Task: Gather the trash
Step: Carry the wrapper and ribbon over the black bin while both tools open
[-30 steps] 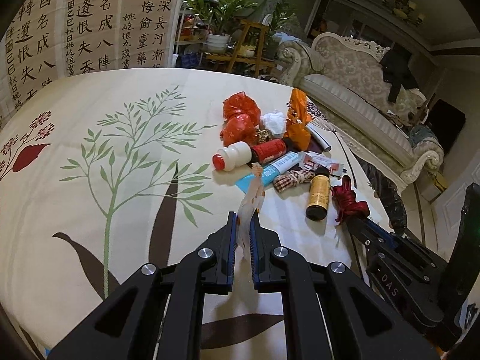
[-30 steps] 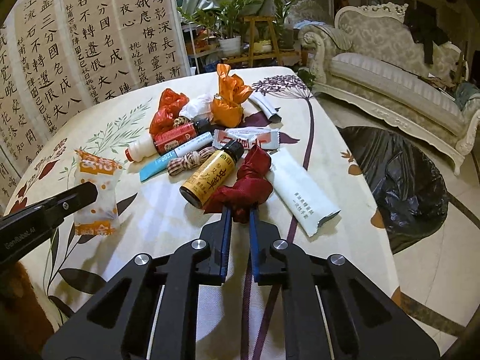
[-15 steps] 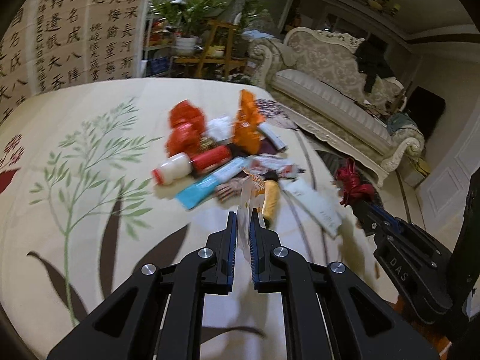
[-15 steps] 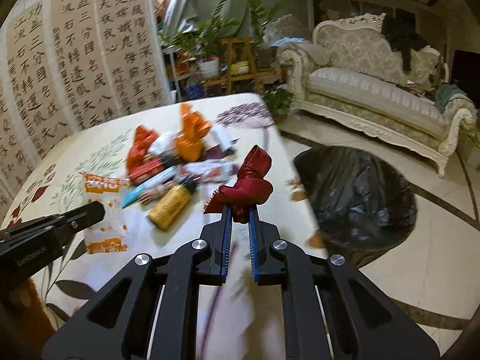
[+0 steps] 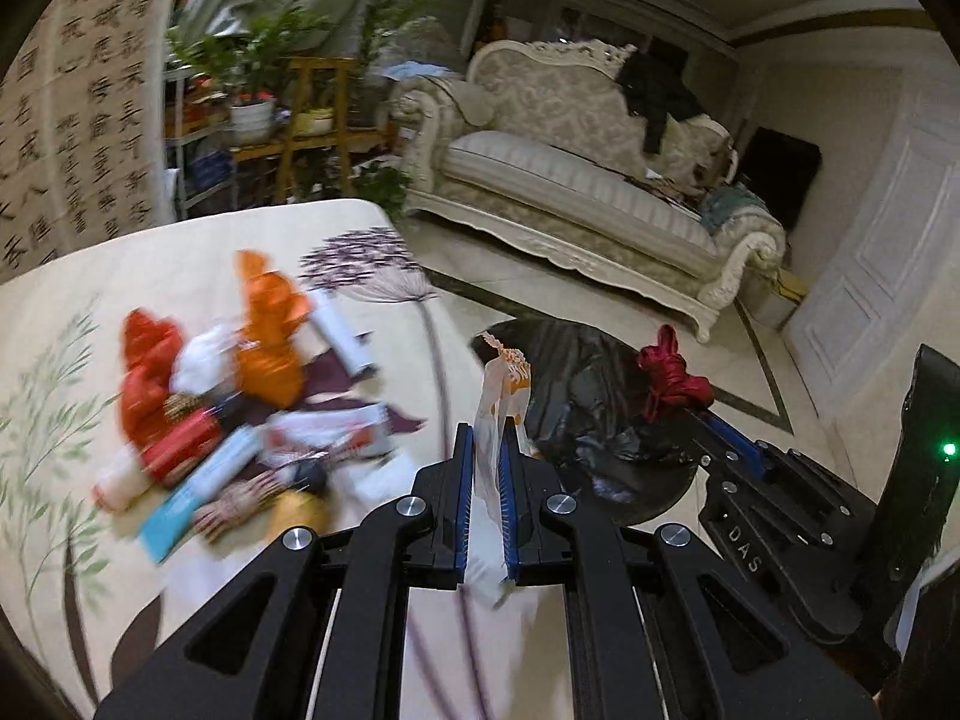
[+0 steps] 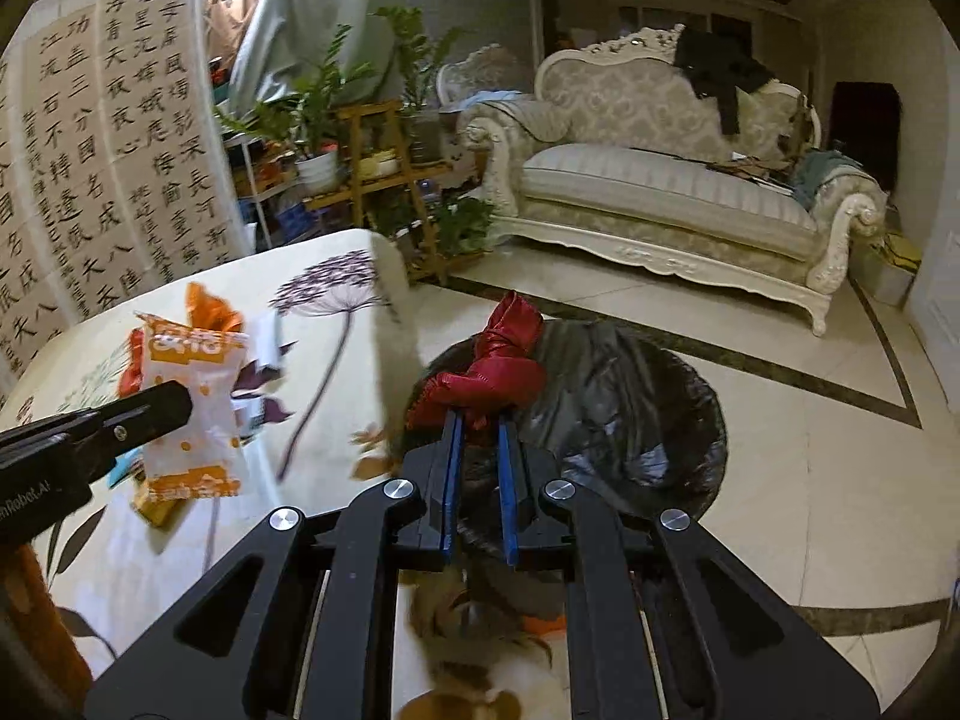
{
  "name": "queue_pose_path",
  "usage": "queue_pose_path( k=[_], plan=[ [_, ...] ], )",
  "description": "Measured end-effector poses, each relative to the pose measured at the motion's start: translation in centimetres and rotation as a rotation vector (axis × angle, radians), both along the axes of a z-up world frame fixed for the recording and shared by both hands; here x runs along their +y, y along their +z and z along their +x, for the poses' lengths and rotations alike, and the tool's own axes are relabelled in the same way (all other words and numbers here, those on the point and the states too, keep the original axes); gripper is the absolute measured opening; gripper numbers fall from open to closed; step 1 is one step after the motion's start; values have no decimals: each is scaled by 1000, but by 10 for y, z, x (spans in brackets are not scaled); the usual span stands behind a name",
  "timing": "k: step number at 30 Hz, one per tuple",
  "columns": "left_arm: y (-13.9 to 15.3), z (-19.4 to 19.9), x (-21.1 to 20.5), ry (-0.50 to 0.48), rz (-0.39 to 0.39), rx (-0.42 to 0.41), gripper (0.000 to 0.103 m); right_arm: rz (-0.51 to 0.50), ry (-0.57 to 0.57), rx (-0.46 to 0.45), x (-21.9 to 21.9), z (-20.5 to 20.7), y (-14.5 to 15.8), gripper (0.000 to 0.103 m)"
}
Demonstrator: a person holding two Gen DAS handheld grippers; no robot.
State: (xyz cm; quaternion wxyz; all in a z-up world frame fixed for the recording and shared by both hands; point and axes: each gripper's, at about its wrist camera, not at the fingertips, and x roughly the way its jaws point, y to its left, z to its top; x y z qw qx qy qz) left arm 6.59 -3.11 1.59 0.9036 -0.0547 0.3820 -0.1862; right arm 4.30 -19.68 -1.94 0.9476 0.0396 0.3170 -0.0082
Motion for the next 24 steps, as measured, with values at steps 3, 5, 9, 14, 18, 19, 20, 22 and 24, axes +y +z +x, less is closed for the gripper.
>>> queue_pose_path(
  k=[3, 5, 9, 14, 18, 19, 20, 22, 24],
  plan=[
    [-6, 13, -17, -20, 23, 7, 9, -5, -12, -3, -9, 8, -3, 11],
    [-8, 21, -26, -29, 33, 13, 9, 0, -20, 0, -17, 14, -6, 11],
    [-14, 38, -43, -39, 56, 16, 9, 6, -29, 6, -28, 25, -10, 11],
    [-20, 56, -61, -48, 81, 19, 9, 20, -34, 9, -37, 39, -15, 11],
    [-26, 63, -71, -56, 100, 21, 9, 30, -39, 17, -44, 50, -21, 11],
    [-28, 64, -74, -56, 106, 21, 9, 33, -40, 20, -45, 54, -23, 11],
    [-31, 67, -77, -58, 114, 22, 9, 34, -41, 22, -46, 56, -24, 11],
    [-35, 70, -81, -57, 123, 28, 9, 38, -44, 27, -49, 61, -27, 11],
    [-39, 74, -82, -56, 129, 38, 11, 40, -47, 34, -50, 65, -31, 11]
  ],
)
